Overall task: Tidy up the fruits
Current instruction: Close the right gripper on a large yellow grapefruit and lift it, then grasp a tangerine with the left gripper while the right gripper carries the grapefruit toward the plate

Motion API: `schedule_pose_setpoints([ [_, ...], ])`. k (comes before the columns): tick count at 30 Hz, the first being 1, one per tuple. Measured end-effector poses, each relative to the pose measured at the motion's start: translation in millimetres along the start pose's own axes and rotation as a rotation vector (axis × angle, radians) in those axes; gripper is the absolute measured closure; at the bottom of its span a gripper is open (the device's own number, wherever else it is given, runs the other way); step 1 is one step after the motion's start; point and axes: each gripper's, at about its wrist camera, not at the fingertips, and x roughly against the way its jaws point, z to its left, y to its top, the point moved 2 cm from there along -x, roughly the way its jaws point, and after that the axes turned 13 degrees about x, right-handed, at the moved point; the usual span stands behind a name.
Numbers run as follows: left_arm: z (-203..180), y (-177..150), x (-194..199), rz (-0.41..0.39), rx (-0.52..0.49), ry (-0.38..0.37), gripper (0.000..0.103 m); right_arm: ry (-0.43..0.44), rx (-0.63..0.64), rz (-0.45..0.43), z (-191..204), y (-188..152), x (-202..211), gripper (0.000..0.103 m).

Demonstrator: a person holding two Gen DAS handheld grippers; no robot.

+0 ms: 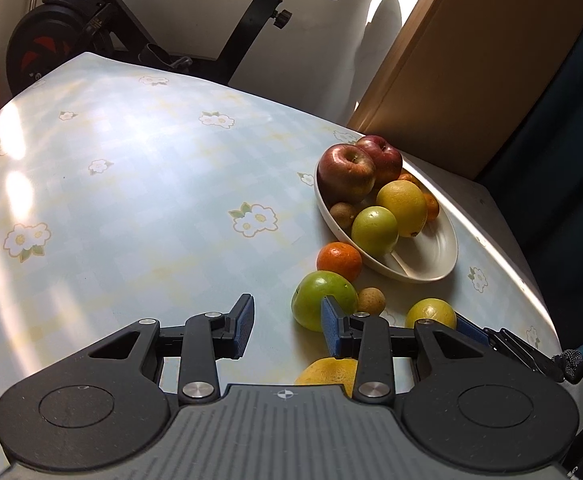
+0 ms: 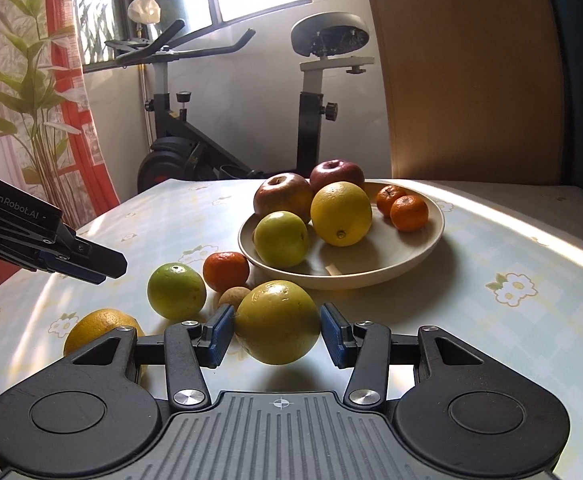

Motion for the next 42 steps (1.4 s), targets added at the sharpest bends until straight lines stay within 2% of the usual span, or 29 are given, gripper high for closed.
schedule_pose_setpoints([
  [10, -12.8, -5.3, -6.2, 0.017, -0.054, 0.023, 0.064, 0.009, -0.036, -0.035, -6.1, -2.0, 5.5, 0.059],
  [22, -19.1, -2.0, -7.7, 0.029, -0.081, 0.015, 0.064, -0.031, -0.068, -0.046, -9.8, -4.6, 7.2, 0.059],
  [25, -22.3, -1.9, -8.9, 0.024, -0.098, 0.033, 0.064, -0.030, -0.084, -0.054, -12.8, -5.0, 8.1, 0.059],
  [28, -24.3, 0.6, -9.5, 0.034, -0.090, 0.014, 0.064, -0.041, -0.094, -0.057, -14.3, -5.4, 8.1, 0.059],
  [31, -32.1, 2.6, -9.7, 0.027, -0.123, -0.019, 0.065, -0.063, -0.096, -0.039, -13.8, -4.8, 5.6, 0.059],
  [34, -40.4, 5.8, -13.4, 0.027, -0.153, -0.010, 0.065, -0.073, -0.087, -0.031, -13.4, -3.5, 4.3, 0.059],
  [38, -43.6, 21.3, -25.7, 0.047, -0.149, -0.012, 0.065, -0.057, -0.104, -0.027, -17.1, -4.0, 3.9, 0.059],
  [42, -37.8, 38.0, -50.1, 0.143, -0.065, -0.055, 0.065, -0.061, -0.121, -0.027, -19.5, -4.4, 3.7, 0.059],
])
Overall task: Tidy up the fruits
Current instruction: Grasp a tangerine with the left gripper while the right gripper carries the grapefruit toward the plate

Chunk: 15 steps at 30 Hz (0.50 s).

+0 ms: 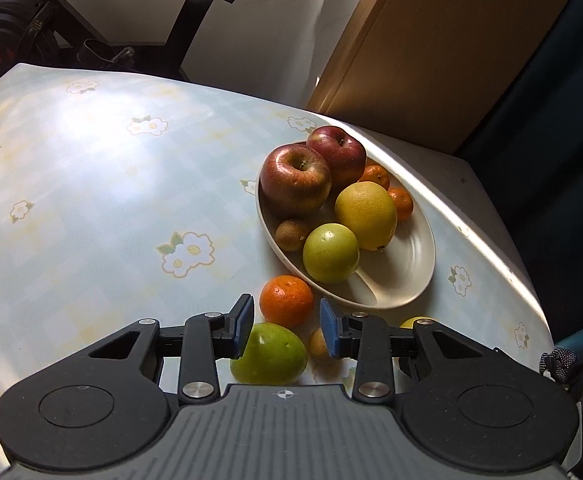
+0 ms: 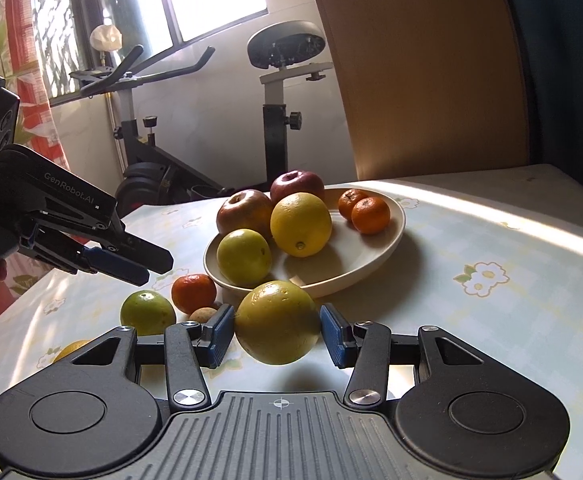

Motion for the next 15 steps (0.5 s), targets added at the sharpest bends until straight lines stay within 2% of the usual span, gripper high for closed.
schedule_pose_setpoints([
  [2, 4.1, 5.7, -10.3, 0.023, 0.041, -0.026, 0.065, 0.002, -0.008, 0.003, -1.1, 0.0, -0.4, 0.059],
  [4, 6.1, 8.7, -18.3, 0.029, 0.052, -0.021, 0.065, 0.003, -0.012, 0.007, -1.8, -0.2, -1.7, 0.059],
  [15, 7.6, 10.9, -45.9, 0.076, 0.004, -0.038, 0.064, 0.013, -0.003, 0.015, -0.7, 0.5, -5.6, 0.059],
])
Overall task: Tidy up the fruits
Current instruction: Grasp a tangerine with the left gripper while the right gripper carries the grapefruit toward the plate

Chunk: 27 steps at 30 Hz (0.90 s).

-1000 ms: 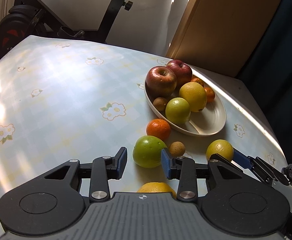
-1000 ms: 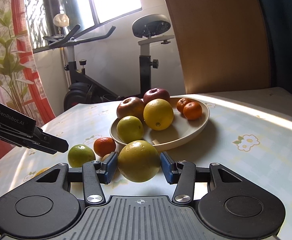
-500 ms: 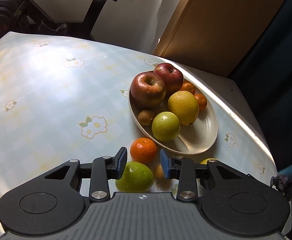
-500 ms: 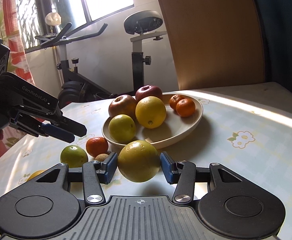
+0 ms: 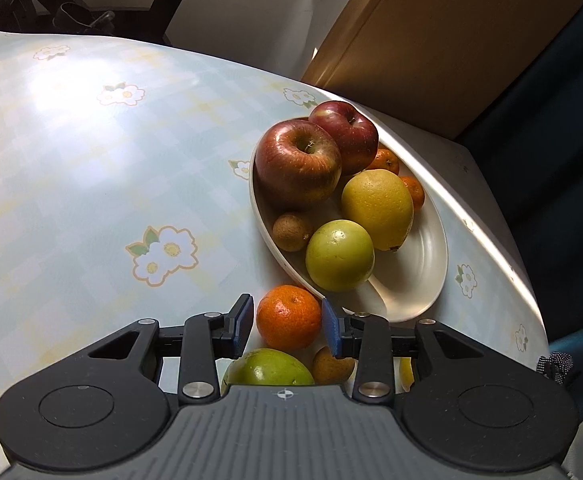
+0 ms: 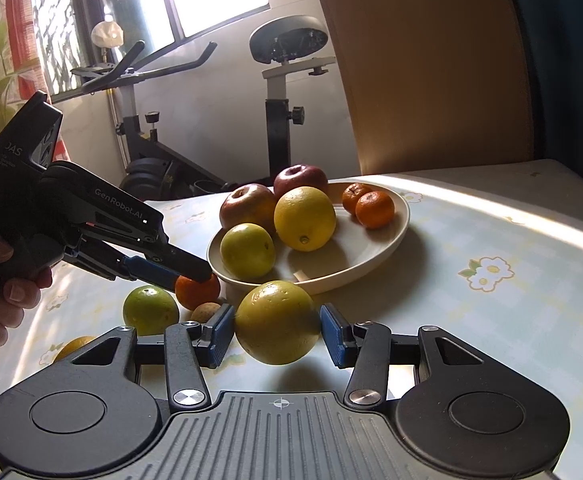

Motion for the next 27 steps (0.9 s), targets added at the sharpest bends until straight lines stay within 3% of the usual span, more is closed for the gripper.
schedule_pose_setpoints([
  [11, -5.5, -8.1, -7.7, 0.018, -0.048, 0.003, 0.064, -0.005, -0.006, 0.005, -1.3, -0.4, -1.1, 0.059],
  [27, -8.6, 7.0, 22.6, -0.107, -0.005, -0.042, 0.065, -0.041, -0.058, -0.046, -9.9, -2.8, 7.8, 0.059],
])
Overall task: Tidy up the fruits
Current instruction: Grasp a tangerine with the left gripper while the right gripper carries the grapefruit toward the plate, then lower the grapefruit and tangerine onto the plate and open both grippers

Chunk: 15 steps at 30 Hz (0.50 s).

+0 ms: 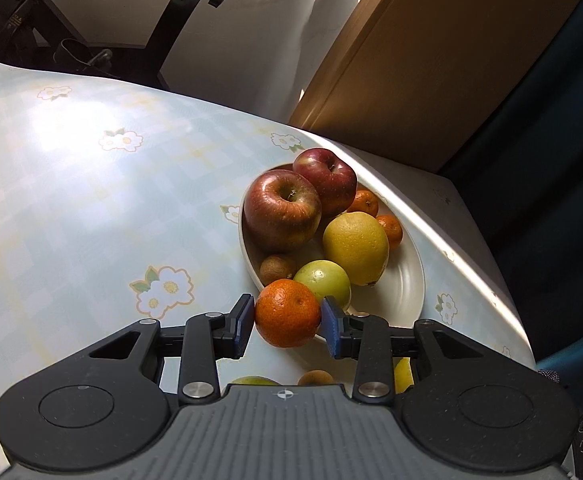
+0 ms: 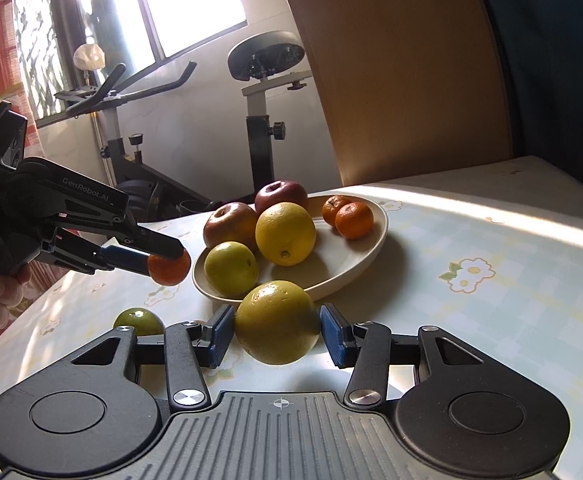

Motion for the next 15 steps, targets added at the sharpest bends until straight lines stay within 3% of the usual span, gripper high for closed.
schedule_pose_setpoints([
  [15, -3.0, 22.7, -15.1, -0.038, 0.006, -0.006, 0.065, -0.042, 0.013, 0.006, -14.2, 22.4, -4.1, 0.059],
])
